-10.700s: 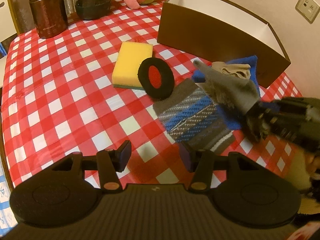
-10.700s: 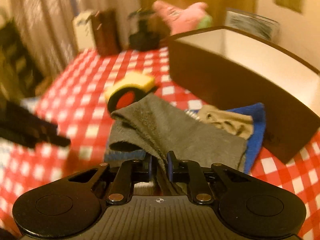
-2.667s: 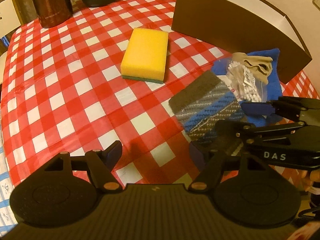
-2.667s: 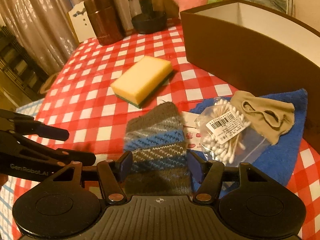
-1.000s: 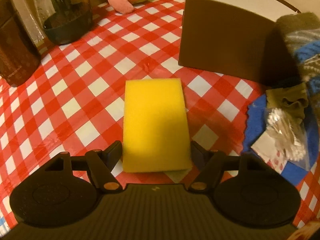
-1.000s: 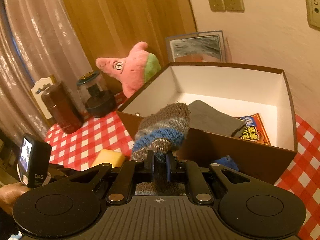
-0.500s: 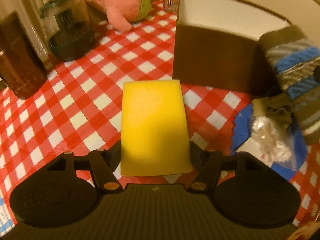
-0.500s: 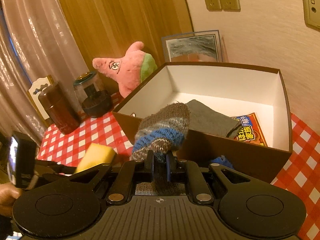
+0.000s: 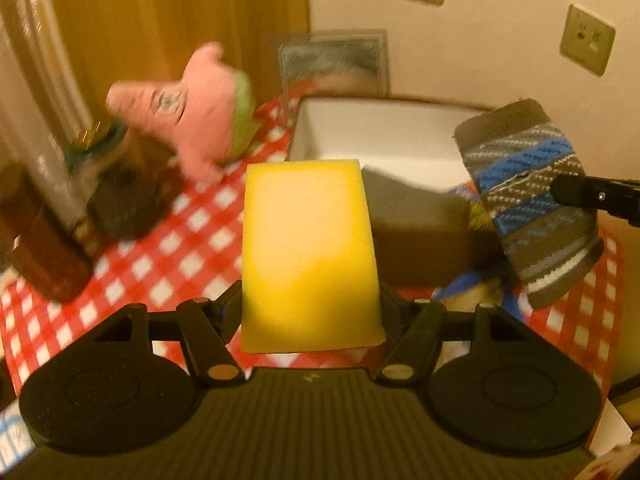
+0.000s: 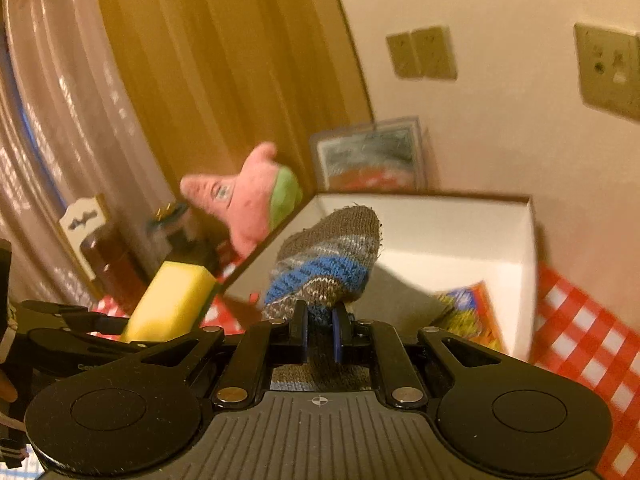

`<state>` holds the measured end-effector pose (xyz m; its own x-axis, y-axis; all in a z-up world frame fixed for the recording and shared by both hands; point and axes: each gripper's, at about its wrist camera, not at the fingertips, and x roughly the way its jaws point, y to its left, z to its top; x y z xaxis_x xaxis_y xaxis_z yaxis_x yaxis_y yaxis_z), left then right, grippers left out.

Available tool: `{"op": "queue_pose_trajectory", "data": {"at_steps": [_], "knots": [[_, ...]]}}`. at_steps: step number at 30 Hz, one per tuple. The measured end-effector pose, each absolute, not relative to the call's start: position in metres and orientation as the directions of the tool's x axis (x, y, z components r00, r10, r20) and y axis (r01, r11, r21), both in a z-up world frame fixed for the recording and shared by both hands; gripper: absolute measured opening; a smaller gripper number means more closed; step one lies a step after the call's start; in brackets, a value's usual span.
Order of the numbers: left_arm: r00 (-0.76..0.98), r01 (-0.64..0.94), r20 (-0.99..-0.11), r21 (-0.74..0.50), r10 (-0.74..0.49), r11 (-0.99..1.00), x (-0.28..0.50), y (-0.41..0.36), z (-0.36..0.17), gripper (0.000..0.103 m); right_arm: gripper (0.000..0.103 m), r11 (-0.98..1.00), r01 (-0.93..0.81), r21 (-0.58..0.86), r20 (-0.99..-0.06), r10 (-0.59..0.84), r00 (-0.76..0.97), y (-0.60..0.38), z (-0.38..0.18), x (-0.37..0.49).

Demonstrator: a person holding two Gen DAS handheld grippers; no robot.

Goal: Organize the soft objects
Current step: 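Grasp the yellow sponge with the left tool while the right tool holds the sock, then carry sponge and sock over the brown box and open both tools to drop them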

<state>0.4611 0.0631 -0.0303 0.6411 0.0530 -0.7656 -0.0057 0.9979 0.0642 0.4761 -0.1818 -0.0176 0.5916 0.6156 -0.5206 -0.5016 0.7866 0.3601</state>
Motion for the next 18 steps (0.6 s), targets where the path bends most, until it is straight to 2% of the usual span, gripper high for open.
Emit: {"op": "queue_pose_trajectory", "data": {"at_steps": [8,18], "knots": [[0.672,0.073,-0.74,0.081,0.011,0.994,0.513,0.025,-0.008,0.066,0.011,0.826,-0.469,0.312,-0.496,0.563,0.662,-0.207,0.001,0.509],[0.648,0.131,-0.762,0.088,-0.018,0.987,0.571,-0.015,-0.018,0.066,0.011,0.862,-0.43,0.267,-0.549,0.503,0.667,-0.218,-0.014,0.556]]}}
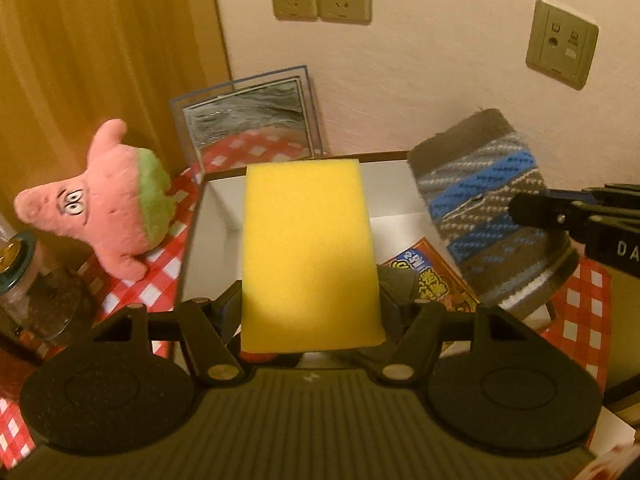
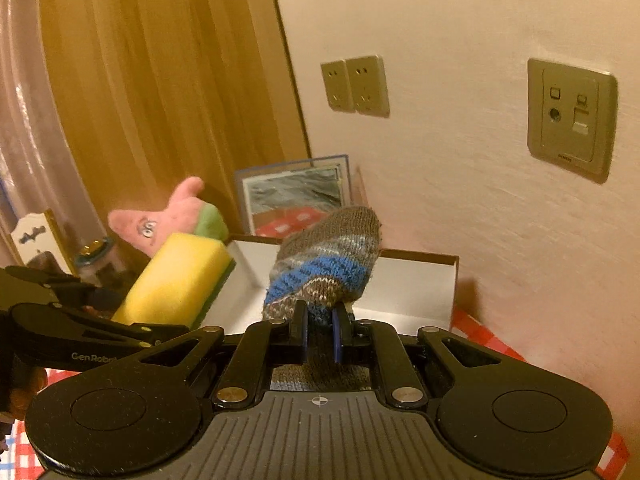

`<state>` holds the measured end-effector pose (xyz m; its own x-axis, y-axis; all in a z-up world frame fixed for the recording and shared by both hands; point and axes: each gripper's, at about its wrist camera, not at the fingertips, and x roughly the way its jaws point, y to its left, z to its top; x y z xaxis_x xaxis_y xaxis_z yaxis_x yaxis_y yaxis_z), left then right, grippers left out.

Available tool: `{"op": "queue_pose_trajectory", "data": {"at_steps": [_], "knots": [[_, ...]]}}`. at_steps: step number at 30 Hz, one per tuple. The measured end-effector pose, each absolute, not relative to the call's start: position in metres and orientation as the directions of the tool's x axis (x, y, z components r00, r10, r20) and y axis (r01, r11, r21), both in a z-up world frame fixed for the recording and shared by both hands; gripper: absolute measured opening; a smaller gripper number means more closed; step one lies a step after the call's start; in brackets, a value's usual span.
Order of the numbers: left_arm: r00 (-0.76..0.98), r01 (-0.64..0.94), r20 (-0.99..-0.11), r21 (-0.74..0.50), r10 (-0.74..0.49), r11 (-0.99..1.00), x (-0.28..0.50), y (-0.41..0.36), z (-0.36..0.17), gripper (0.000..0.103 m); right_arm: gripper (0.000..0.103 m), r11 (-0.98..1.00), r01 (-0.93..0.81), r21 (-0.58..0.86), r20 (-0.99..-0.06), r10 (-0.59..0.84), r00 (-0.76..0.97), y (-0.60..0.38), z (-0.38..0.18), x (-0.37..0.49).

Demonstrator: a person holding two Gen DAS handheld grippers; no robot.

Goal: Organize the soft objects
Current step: 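Carry sponge and sock over the brown box and open both tools to drop them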

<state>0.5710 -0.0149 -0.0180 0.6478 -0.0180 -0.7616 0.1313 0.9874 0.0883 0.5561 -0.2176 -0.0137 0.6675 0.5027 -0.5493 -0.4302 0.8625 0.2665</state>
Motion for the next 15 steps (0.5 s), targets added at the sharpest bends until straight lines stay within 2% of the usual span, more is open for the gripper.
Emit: {"op": "queue_pose_trajectory", "data": {"at_steps": [9,15], "knots": [[0.606,0.152,-0.795,0.092,-0.019,0.984,0.61,-0.03,-0.04,0.067,0.011,0.877,-0.408,0.253,-0.592,0.474,0.652,-0.221,-0.033,0.59],[0.616,0.15,-0.788,0.097,-0.016,0.984,0.63,-0.029,-0.046,0.068,0.011,0.882,-0.4,0.251,-0.605,0.465,0.646,-0.218,-0.039,0.606]]}}
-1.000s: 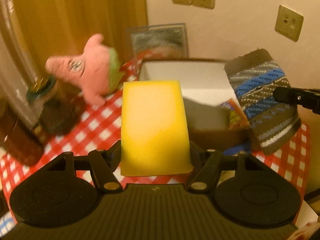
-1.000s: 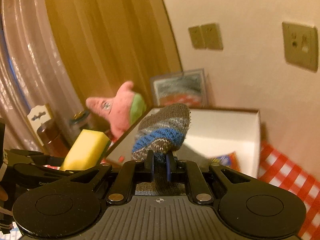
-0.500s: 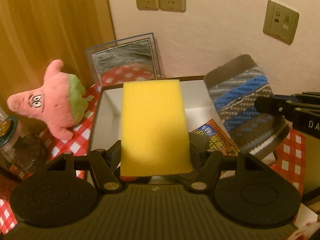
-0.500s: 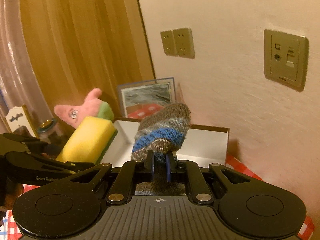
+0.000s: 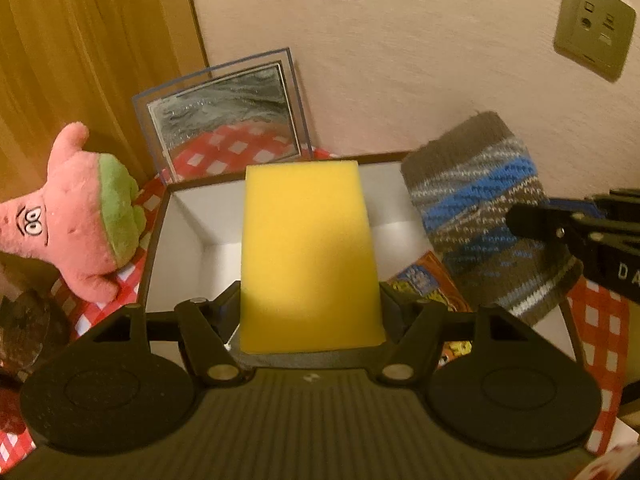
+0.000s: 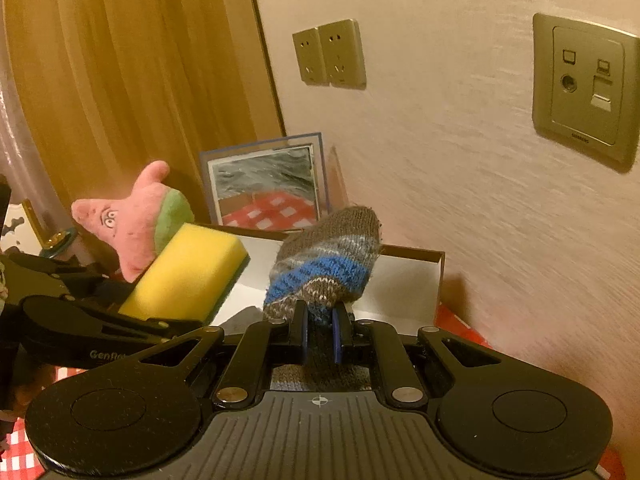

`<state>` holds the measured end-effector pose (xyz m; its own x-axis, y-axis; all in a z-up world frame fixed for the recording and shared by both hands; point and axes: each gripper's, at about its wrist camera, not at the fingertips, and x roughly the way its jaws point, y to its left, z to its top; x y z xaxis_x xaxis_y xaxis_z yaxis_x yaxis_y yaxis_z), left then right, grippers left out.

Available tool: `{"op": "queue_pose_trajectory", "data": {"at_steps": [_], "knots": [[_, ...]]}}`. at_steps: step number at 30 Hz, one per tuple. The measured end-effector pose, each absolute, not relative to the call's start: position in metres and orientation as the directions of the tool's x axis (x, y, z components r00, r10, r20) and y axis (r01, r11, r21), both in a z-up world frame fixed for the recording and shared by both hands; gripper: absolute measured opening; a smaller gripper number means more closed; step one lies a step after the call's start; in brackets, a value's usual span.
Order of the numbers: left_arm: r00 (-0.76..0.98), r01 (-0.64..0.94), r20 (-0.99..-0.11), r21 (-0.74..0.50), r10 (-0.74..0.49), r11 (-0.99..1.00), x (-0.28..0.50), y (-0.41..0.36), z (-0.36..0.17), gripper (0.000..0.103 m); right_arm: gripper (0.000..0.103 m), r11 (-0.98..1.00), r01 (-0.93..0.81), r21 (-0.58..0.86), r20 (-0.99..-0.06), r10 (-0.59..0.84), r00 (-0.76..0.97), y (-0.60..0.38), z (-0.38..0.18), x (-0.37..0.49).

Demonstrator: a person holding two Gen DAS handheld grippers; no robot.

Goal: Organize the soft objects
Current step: 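Carry sponge and sock over the brown box and open both tools to drop them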

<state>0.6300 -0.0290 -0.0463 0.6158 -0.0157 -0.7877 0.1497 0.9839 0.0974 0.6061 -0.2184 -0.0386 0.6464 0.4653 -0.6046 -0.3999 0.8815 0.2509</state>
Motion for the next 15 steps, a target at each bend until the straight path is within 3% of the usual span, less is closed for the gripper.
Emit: {"op": "queue_pose_trajectory", "data": {"at_steps": [15], "knots": [[0.594,0.091,-0.804,0.091,0.019,0.992,0.628,0.002,-0.051,0.072,0.012,0.886,-0.389,0.253,-0.626,0.457,0.632,-0.211,-0.045,0.617]]}}
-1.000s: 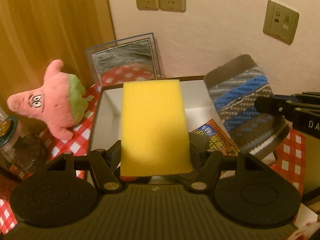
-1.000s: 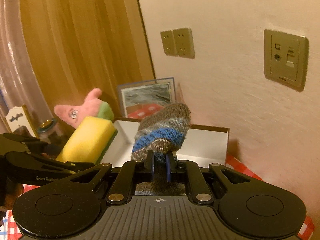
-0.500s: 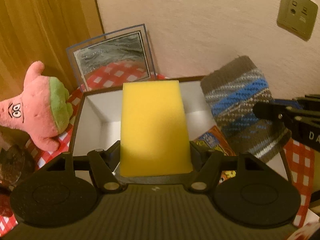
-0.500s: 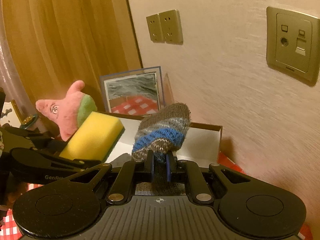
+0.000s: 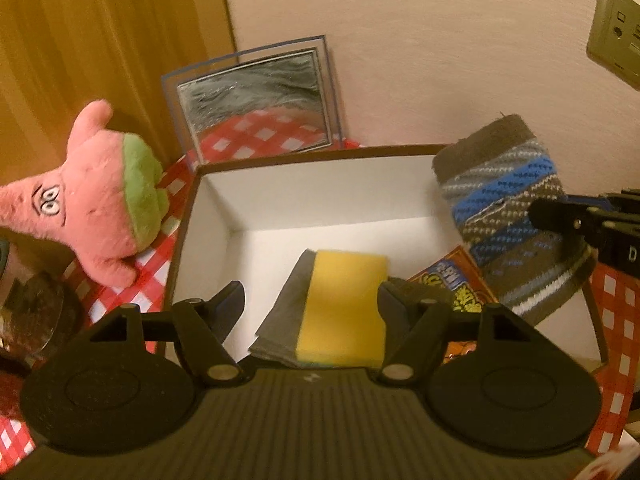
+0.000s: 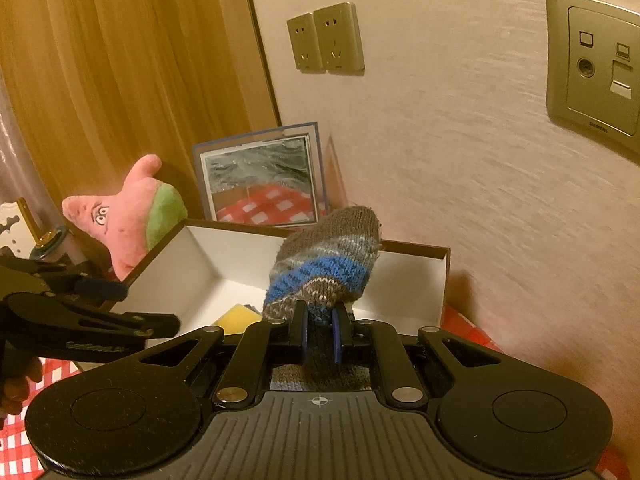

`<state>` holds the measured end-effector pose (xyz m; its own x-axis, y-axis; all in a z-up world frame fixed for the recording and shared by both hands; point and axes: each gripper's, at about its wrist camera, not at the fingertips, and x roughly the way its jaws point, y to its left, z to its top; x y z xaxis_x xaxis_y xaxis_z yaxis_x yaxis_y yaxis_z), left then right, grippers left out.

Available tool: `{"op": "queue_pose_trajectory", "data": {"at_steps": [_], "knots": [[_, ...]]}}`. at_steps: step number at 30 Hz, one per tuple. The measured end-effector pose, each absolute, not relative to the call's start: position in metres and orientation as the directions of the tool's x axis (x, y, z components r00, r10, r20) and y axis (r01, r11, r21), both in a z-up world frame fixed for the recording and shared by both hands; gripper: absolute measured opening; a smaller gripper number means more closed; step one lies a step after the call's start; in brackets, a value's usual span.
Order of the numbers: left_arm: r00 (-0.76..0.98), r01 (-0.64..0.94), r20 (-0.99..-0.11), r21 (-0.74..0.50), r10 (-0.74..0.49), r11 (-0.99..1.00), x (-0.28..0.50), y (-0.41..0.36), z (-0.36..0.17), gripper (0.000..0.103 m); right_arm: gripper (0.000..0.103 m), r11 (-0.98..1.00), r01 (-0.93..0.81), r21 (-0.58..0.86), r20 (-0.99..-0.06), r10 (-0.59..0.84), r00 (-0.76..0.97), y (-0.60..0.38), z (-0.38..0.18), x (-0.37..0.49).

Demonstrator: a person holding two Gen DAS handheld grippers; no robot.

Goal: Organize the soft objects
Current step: 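Carry sponge and sock over the brown box and open both tools to drop them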

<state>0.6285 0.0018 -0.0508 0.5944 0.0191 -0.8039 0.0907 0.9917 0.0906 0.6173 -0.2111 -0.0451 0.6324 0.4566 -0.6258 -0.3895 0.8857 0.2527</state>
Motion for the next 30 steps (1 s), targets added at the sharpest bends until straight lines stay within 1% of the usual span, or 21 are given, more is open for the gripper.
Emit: {"op": "queue_pose_trajectory", "data": {"at_steps": [2,4,5,6,7,8,9,21,26,30], "knots": [[0.593,0.081,-0.805,0.086,0.021,0.993,0.624,0.007,-0.05,0.072,0.012,0.882,-0.395,0.256,-0.619,0.464,0.634,-0.209,-0.045,0.618],[0.593,0.077,-0.805,0.081,0.02,0.994,0.621,0.011,-0.048,0.072,0.017,0.875,-0.399,0.273,-0.597,0.48,0.643,-0.209,-0.044,0.618],[0.592,0.074,-0.805,0.08,0.021,0.994,0.619,0.012,-0.047,0.072,0.027,0.874,-0.398,0.278,-0.586,0.483,0.651,-0.21,-0.044,0.618],[0.592,0.07,-0.805,0.08,0.023,0.994,0.617,0.013,-0.046,0.071,0.045,0.875,-0.395,0.279,-0.577,0.481,0.66,-0.209,-0.044,0.618],[0.594,0.068,-0.804,0.078,0.022,0.995,0.614,0.013,-0.045,0.072,0.056,0.876,-0.392,0.28,-0.568,0.48,0.668,-0.21,-0.044,0.616],[0.596,0.069,-0.803,0.073,0.018,0.995,0.611,0.014,-0.044,0.072,0.072,0.876,-0.39,0.284,-0.556,0.482,0.677,-0.211,-0.043,0.615],[0.596,0.07,-0.803,0.069,0.014,0.995,0.608,0.014,-0.043,0.072,0.075,0.874,-0.392,0.286,-0.545,0.485,0.684,-0.212,-0.042,0.613],[0.593,0.059,-0.805,0.04,-0.003,0.997,0.57,0.014,-0.03,0.071,0.075,0.875,-0.412,0.254,-0.635,0.472,0.612,-0.217,-0.046,0.584],[0.603,0.043,-0.798,0.023,-0.008,0.999,0.554,0.015,-0.021,0.071,0.075,0.88,-0.411,0.239,-0.656,0.458,0.6,-0.221,-0.044,0.57],[0.609,0.03,-0.793,0.012,-0.008,0.999,0.538,0.017,-0.016,0.071,0.075,0.873,-0.416,0.254,-0.658,0.471,0.587,-0.225,-0.04,0.558]]}}
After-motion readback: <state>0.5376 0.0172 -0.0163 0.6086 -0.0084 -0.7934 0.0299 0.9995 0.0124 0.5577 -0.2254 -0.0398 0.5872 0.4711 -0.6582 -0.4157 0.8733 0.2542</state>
